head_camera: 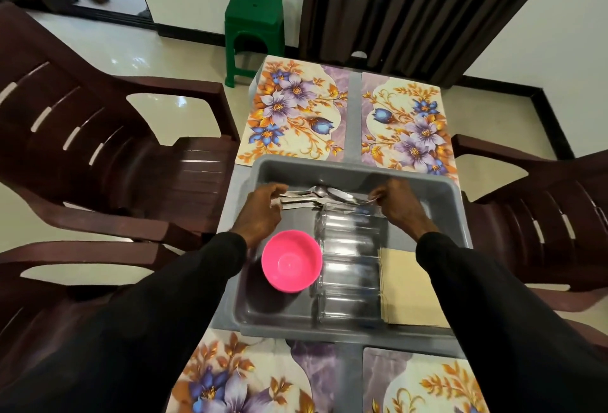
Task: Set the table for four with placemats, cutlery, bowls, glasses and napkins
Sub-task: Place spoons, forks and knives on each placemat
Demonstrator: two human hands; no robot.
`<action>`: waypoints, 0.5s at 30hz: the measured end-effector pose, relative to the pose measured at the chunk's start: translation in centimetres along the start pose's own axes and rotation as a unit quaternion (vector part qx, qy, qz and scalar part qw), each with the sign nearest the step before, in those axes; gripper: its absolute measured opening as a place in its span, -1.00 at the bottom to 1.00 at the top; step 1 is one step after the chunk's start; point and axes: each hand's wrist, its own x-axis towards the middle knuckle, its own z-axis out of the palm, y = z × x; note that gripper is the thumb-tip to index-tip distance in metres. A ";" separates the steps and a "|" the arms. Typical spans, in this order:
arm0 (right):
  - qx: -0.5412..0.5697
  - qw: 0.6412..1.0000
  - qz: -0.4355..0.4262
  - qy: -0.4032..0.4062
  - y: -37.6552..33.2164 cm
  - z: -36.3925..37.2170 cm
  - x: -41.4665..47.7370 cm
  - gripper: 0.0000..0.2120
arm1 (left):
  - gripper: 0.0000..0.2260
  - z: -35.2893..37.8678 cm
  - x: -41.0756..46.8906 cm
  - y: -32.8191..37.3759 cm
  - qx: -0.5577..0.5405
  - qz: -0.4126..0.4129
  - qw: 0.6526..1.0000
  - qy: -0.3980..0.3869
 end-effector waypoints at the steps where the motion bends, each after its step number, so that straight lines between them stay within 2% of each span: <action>1: 0.011 1.000 0.005 0.008 0.3 -0.1 -0.2 -0.79 | -0.59 0.3 0.5 -0.1 0.019 0.009 1.000 -0.007; 4: 0.050 0.998 0.026 0.034 0.9 -0.9 -1.0 -0.80 | -0.53 1.2 1.9 -0.4 0.065 0.018 0.997 -0.033; 7: 0.078 0.996 0.033 0.041 2.3 -1.2 -1.4 -0.72 | -0.53 2.0 3.1 -0.7 0.149 0.031 0.987 -0.055; 12: 0.158 0.982 0.103 0.030 4.8 -1.0 -1.6 -0.83 | -0.62 2.9 4.8 -1.7 0.299 0.085 0.948 -0.069; 15: 0.227 0.968 0.102 0.042 5.9 -1.7 -2.1 -0.87 | -0.67 3.0 5.1 -1.5 0.361 0.112 0.924 -0.063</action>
